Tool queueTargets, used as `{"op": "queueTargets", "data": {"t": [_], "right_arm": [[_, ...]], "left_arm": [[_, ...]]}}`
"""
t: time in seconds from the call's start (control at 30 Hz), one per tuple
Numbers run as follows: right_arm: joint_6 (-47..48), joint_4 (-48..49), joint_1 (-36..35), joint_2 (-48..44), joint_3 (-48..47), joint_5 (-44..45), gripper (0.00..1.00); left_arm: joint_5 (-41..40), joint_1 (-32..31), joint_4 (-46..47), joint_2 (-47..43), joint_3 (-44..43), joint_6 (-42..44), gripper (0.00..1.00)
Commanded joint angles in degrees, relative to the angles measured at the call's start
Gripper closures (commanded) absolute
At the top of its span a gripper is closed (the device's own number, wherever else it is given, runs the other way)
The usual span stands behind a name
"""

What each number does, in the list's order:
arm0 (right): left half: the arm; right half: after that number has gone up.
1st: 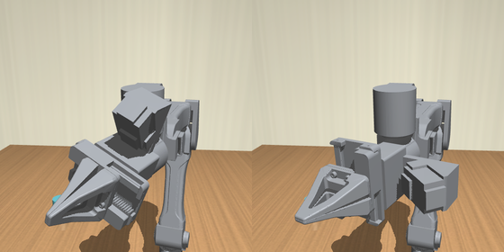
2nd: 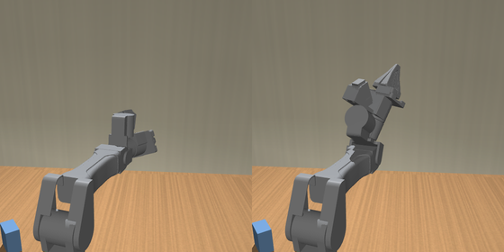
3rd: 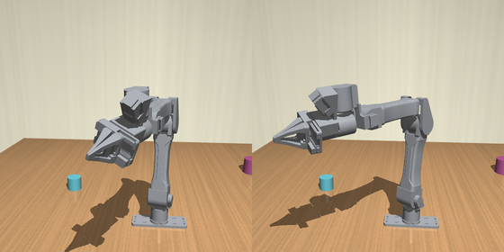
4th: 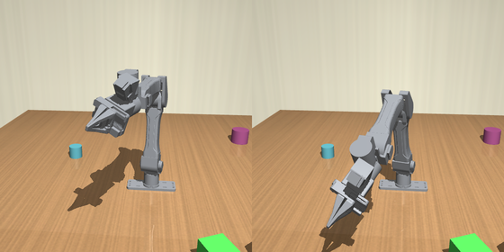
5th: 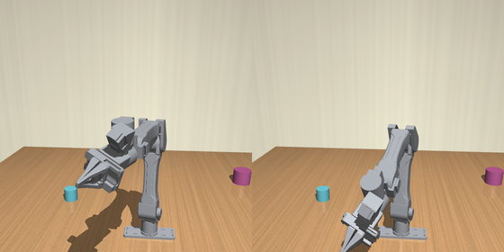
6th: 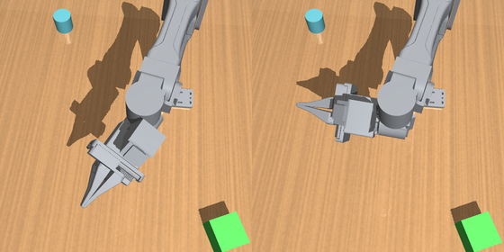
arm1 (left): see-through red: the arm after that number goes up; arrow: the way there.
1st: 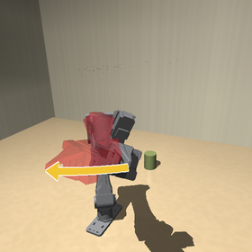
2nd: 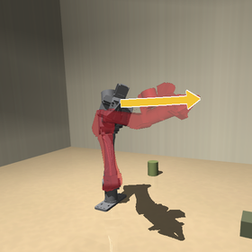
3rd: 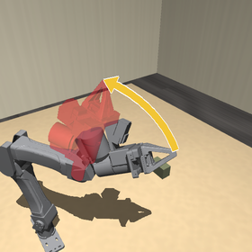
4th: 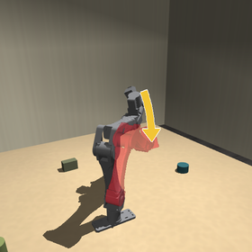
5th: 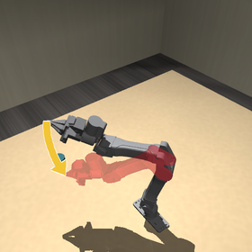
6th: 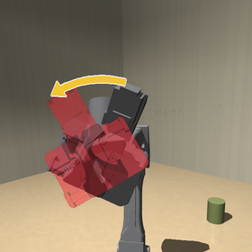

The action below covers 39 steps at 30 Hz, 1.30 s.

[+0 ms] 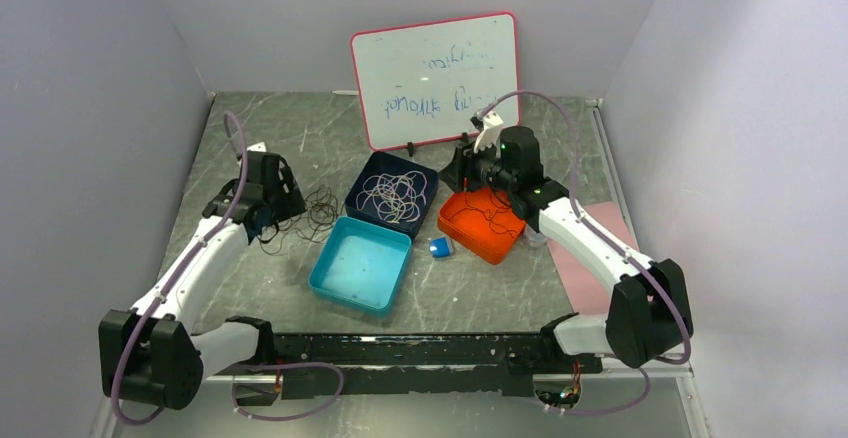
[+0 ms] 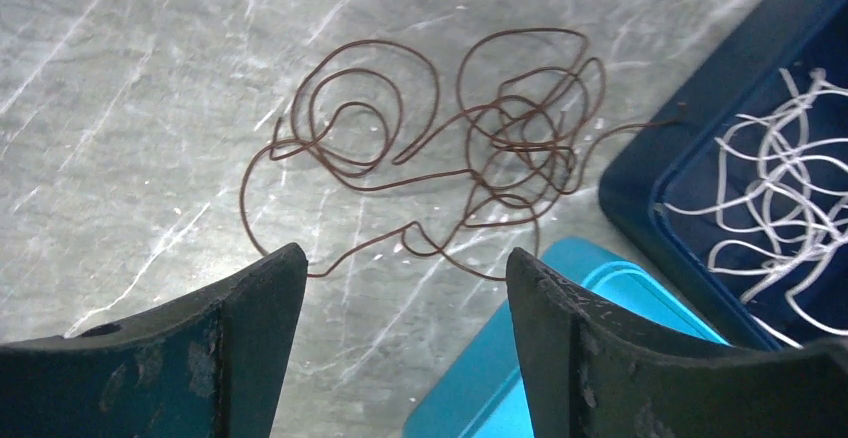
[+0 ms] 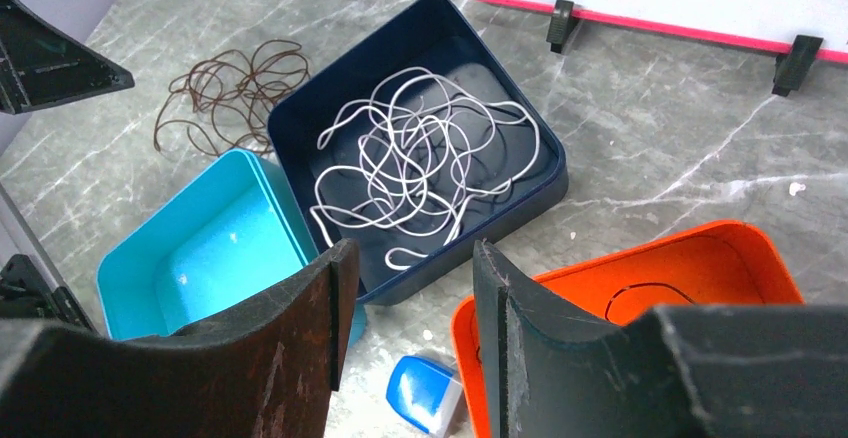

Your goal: Untangle the cables

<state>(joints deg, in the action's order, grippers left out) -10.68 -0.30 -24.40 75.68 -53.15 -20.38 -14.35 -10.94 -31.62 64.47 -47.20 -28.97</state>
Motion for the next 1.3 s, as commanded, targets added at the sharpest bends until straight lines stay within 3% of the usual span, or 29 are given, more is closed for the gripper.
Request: {"op": "queueTargets", "data": {"t": [0.0, 0.27, 0.77, 0.87, 0.9, 0.97, 1.0, 1.1, 1.27], "right_arm": [[1.1, 0.69, -0.34, 1.34, -0.99, -1.19, 0.5], [1.8, -0.09, -0.39, 1.67, -1.17, -0.89, 0.5], [2.38, -0.54, -0.46, 1.88, -0.95, -1.09, 0.49], [1.92, -0.26, -0.39, 1.6, -0.84, -1.35, 0.49], [1.85, -0.16, -0.43, 1.46, -0.76, -1.35, 0.49], [1.65, 0.09, -0.46, 1.31, -0.53, -1.29, 0.49], [1.55, 0.18, -0.41, 1.24, -0.43, -1.32, 0.49], [1.0, 0.67, -0.4, 0.93, -0.21, -1.39, 0.49], [0.04, 1.87, -0.39, 0.44, 0.15, -1.41, 0.48]], "left_arm": [[0.87, 2.9, 0.76, 1.78, 1.93, 1.47, 0.24], [5.1, 5.49, 9.02, 9.54, 1.15, 5.89, 0.33], [5.11, 5.69, 17.68, 25.31, -6.03, 7.34, 0.49], [3.41, 5.67, 17.28, 27.89, -7.91, 9.37, 0.57], [3.12, 5.67, 17.21, 28.29, -8.28, 9.57, 0.63], [2.95, 5.67, 17.49, 28.28, -8.44, 9.43, 0.83], [2.93, 5.67, 17.67, 28.14, -8.37, 9.38, 0.88], [2.67, 5.67, 17.69, 27.92, -8.17, 9.37, 0.93], [3.71, 5.67, 16.78, 24.38, -8.32, 9.92, 0.93]]}}
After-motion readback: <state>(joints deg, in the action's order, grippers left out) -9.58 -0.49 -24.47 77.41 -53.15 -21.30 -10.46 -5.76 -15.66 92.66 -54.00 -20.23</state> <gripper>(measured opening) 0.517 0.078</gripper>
